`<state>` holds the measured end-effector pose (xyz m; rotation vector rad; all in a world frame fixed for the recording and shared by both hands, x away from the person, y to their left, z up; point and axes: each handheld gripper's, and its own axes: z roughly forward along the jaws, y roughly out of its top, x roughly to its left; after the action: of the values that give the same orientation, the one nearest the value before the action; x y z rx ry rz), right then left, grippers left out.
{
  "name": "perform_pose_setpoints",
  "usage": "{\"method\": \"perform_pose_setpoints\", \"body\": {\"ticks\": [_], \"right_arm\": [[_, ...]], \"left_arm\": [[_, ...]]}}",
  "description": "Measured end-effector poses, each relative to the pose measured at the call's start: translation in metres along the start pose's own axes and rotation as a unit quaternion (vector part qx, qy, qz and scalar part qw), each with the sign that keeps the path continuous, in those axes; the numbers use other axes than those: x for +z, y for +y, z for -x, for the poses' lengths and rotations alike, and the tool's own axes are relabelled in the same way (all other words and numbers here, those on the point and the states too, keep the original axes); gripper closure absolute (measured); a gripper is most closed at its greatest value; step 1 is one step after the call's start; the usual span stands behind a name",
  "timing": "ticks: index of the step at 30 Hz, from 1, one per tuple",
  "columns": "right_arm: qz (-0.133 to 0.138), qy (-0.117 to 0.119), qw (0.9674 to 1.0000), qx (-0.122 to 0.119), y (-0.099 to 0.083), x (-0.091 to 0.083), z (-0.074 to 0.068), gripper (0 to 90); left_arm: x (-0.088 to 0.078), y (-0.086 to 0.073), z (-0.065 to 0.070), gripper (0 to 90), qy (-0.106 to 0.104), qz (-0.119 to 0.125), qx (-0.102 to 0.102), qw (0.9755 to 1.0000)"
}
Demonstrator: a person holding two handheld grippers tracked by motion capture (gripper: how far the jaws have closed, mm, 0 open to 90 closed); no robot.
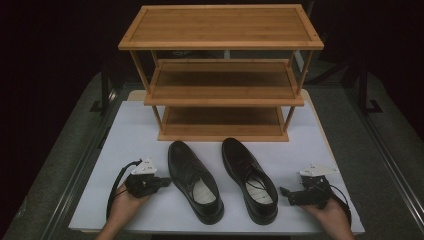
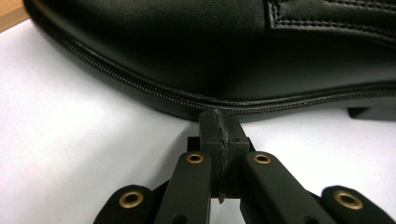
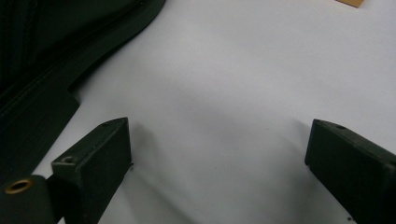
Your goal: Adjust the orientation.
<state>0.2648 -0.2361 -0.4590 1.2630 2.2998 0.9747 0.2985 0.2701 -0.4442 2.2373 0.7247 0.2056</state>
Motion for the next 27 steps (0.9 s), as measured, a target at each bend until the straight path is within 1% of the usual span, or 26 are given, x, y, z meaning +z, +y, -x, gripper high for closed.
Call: {"method": "perform_pose_setpoints", "body": {"ticks": [6,9,10,17,19,20,21,22,27], "right_arm": [[0.0,0.0,1.0,0.0,0.0,0.0,0.0,6.6],[0.0,0.0,1.0,-0.001,0.0,0.0,0.0,6.6],[0.0,0.0,1.0,-0.001,0.0,0.0,0.0,6.5],[0.0,0.0,1.0,0.0,0.0,0.0,0.0,6.5],[0.0,0.0,1.0,0.0,0.0,0.0,0.0,6.6],[0.0,0.0,1.0,0.0,0.0,0.0,0.0,6.5],[0.0,0.0,1.0,0.0,0.0,0.0,0.0,6.6],[0.0,0.0,1.0,0.0,0.0,0.0,0.0,6.5],[0.0,0.0,1.0,-0.001,0.0,0.0,0.0,6.5]], "left_arm": [[0.005,0.005,-0.005,90.0,0.002,-0.001,0.004,1.0],[0.008,0.009,-0.008,90.0,0.004,-0.002,0.003,1.0],[0.011,0.011,-0.01,90.0,0.002,-0.001,-0.001,1.0],[0.018,0.021,-0.015,90.0,0.005,-0.006,0.002,1.0],[0.021,0.023,-0.017,90.0,0.005,-0.003,0.0,1.0],[0.024,0.024,-0.019,90.0,0.001,0.0,-0.004,1.0],[0.024,0.026,-0.02,90.0,0.0,-0.001,-0.005,1.0],[0.025,0.028,-0.02,90.0,0.004,-0.002,-0.002,1.0],[0.03,0.035,-0.022,90.0,0.007,-0.001,0.001,1.0]]}}
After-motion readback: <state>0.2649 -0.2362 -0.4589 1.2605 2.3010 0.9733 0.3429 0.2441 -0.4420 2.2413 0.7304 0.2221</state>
